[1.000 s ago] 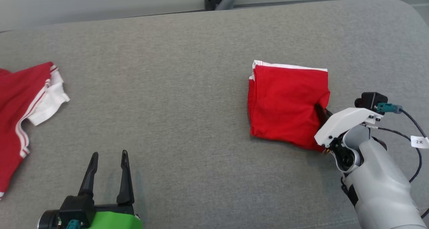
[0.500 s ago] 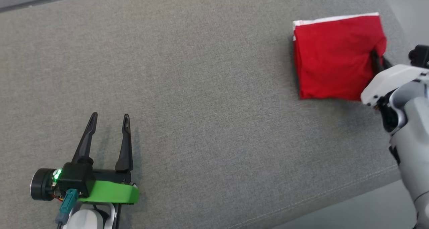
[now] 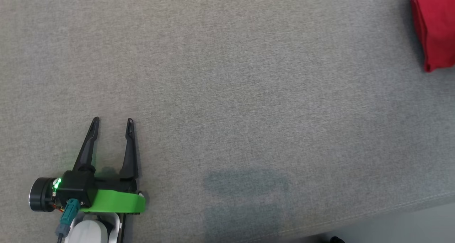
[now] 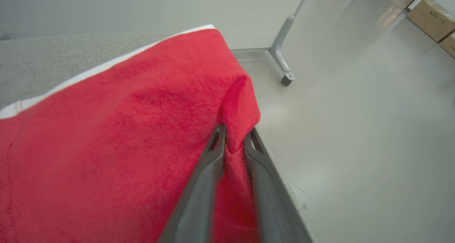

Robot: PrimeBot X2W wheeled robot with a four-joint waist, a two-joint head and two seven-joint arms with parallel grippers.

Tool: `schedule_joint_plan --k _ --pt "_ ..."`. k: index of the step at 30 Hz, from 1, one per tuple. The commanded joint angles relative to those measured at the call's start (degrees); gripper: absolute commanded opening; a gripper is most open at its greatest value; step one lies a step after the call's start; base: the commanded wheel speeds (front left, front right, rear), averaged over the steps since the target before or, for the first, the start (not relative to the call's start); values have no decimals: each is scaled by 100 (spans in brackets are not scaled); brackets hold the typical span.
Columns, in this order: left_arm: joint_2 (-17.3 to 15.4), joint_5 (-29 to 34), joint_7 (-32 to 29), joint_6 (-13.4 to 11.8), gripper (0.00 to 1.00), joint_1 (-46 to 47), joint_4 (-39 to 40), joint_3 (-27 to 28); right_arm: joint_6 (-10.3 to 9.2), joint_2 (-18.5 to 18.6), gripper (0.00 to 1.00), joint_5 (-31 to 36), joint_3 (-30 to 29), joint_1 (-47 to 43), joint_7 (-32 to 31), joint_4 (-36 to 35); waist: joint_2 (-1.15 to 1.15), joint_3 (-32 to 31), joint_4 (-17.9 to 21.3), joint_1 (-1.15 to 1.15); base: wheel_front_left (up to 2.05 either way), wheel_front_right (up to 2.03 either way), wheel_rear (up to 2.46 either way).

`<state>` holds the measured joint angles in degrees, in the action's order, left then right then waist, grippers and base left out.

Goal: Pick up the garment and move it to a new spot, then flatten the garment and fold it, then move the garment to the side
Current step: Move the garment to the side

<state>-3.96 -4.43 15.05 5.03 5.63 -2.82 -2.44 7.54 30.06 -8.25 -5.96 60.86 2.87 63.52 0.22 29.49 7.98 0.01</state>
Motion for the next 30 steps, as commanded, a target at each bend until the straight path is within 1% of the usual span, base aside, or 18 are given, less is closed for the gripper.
schedule_joint_plan --k 1,4,7,12,17,21,23,26,28,30 --pt "15 -32 18 -19 100 116 17 19 -10 28 100 127 -41 79 37 41 -22 225 -296 -1 0 0 0" --pt "43 -86 18 -40 100 74 -2 32 -10 99 100 527 -230 157 219 126 -22 123 -317 -1 0 0 0" --pt "62 -129 18 -59 100 -37 -10 57 -10 19 100 853 -351 195 446 56 -22 -66 -276 -1 0 0 0" --pt "85 -184 18 -80 100 -236 1 81 -10 -370 100 1076 -376 48 875 -212 -22 -574 -228 -1 0 0 0" --pt "100 -321 19 -145 100 -512 40 117 -10 -759 100 945 -142 -457 1153 -798 -22 -1236 -265 -1 0 0 0" --pt "105 -492 18 -242 100 -803 105 95 -10 -1053 100 602 15 -1348 1229 -1738 -22 -1726 -387 -1 0 0 0" --pt "103 -532 18 -288 100 -950 132 78 -10 -1102 100 519 30 -1943 1232 -2437 -22 -1933 -463 -1 0 0 0" --pt "102 -631 18 -358 100 -1134 190 100 -10 -1364 100 329 -12 -2984 1231 -3456 -22 -2143 -563 -1 0 0 0" --pt "103 -668 18 -373 100 -1262 212 115 -10 -1509 100 305 -113 -3578 1231 -4044 -22 -2269 -611 -1 0 0 0" --pt "102 -638 18 -382 100 -1361 217 129 -10 -1636 100 444 -194 -4125 1233 -4504 -22 -2379 -663 -1 0 0 0"
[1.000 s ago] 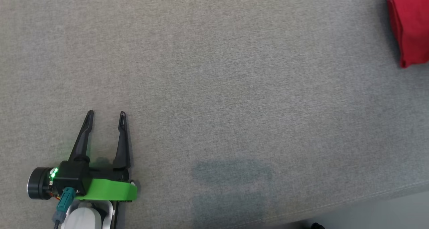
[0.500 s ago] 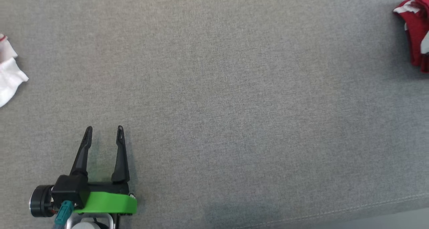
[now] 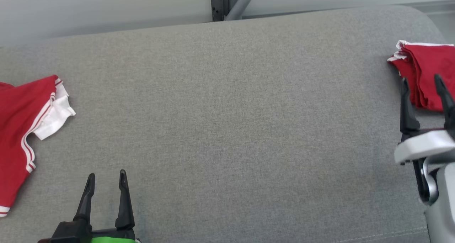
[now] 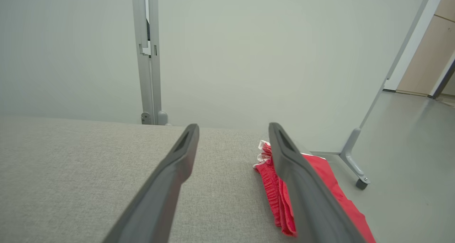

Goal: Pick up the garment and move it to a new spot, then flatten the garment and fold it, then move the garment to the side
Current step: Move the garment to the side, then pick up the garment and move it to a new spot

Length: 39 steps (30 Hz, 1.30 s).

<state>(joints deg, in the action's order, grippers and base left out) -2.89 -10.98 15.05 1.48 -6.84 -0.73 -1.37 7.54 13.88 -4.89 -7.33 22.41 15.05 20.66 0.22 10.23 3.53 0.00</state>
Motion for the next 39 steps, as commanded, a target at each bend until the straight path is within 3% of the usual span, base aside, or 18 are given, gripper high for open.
schedule_joint_plan --k 1,8,19,29,35,39 --pt "-5 31 18 -45 100 -146 25 32 -10 -122 100 159 -78 -537 16 -443 -22 -508 -245 0 0 0 0" --pt "-5 113 18 46 100 -277 -9 145 -10 -672 100 459 -139 -1770 16 -1349 -22 -784 -374 0 0 0 0" --pt "-4 58 18 125 100 -387 -229 339 -10 -1056 100 626 -92 -2598 17 -1269 -22 -1082 -372 0 0 0 0" --pt "-4 15 18 143 100 -281 -225 270 -10 -1098 100 524 23 -2627 17 -1203 -22 -1051 -403 0 0 0 0" --pt "-5 -67 18 88 100 -238 -203 185 -10 -1100 100 447 104 -2701 17 -1151 -22 -1095 -848 0 0 0 0" --pt "-5 -20 18 87 100 -298 -209 158 -10 -1098 100 351 332 -2697 17 -1091 -22 -1175 -1378 0 0 0 0"
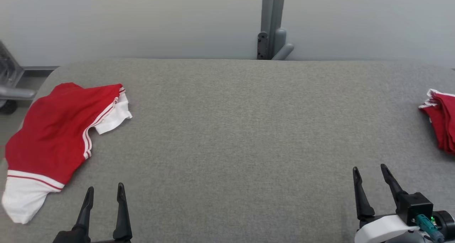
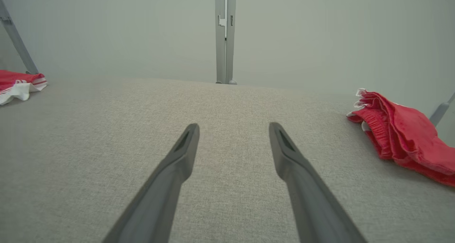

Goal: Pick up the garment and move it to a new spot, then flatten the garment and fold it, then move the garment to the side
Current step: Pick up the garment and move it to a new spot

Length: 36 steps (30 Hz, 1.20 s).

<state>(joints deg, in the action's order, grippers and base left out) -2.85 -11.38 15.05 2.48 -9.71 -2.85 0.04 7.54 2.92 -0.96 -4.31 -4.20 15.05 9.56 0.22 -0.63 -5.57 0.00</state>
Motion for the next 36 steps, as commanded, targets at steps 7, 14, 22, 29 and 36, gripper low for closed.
schedule_joint_plan --k 7,14,22,29,36 --pt "-10 94 18 38 100 -206 -37 140 -10 0 100 -192 563 71 17 147 -22 -239 -1377 0 0 0 0" --pt "-10 119 18 121 100 -223 -4 294 -10 3 100 -246 805 189 17 195 -22 -214 -1688 0 0 0 0" --pt "-7 -253 18 154 100 485 27 284 -10 10 100 120 643 531 17 -10 -22 779 -1520 0 0 0 0" --pt "-2 -869 12 346 100 1964 -653 303 -10 397 100 347 459 1167 17 -269 -22 2189 -1376 0 0 0 0" --pt "-251 -1441 -92 494 100 3614 -2451 164 -10 604 100 367 448 1615 17 -436 -22 2938 -1296 0 0 0 0"
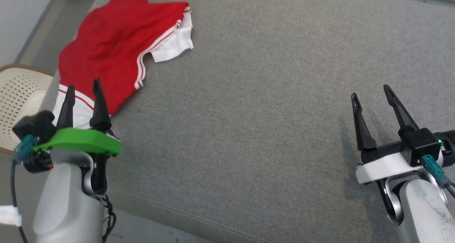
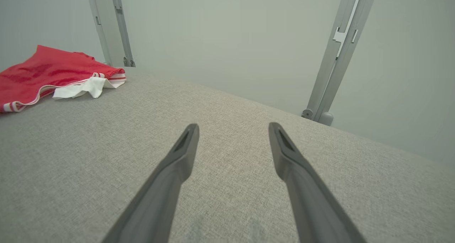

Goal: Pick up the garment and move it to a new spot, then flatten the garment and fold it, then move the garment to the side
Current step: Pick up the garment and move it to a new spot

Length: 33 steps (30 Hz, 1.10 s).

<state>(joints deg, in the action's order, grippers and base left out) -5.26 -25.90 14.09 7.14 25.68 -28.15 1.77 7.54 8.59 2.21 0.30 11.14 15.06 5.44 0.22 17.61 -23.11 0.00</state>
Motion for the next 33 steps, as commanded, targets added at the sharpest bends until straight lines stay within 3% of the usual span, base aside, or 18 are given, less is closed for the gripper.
schedule_joint_plan --k 1,9,18,19,20,25,33 --pt "-119 -38 -64 36 100 279 -215 -45 -10 41 100 55 18 127 16 -31 -22 1167 484 0 0 0 0" --pt "-678 -692 -393 38 100 1287 -1911 -372 -10 44 100 -5 293 470 16 -134 -22 1469 813 0 0 0 0" --pt "-769 -1242 -444 40 99 1569 -3036 -656 -10 83 100 -174 158 511 6 -109 -22 1565 1012 0 0 0 0" --pt "-773 -1277 -441 44 31 1577 -3076 -728 -10 70 100 -183 155 499 4 -103 -22 1555 1024 0 0 0 0" --pt "-765 -1326 -426 46 0 1576 -3054 -825 -10 59 100 -187 165 490 3 -92 -22 1538 1039 0 0 0 0" --pt "-850 -1536 -204 65 0 1496 -2643 -1177 -10 -67 100 -229 219 417 3 -15 -22 1353 1047 0 0 0 0" --pt "-1442 -1529 113 39 0 1169 -1155 -1512 -11 -412 100 -408 422 184 10 198 -22 538 1195 0 0 0 0"
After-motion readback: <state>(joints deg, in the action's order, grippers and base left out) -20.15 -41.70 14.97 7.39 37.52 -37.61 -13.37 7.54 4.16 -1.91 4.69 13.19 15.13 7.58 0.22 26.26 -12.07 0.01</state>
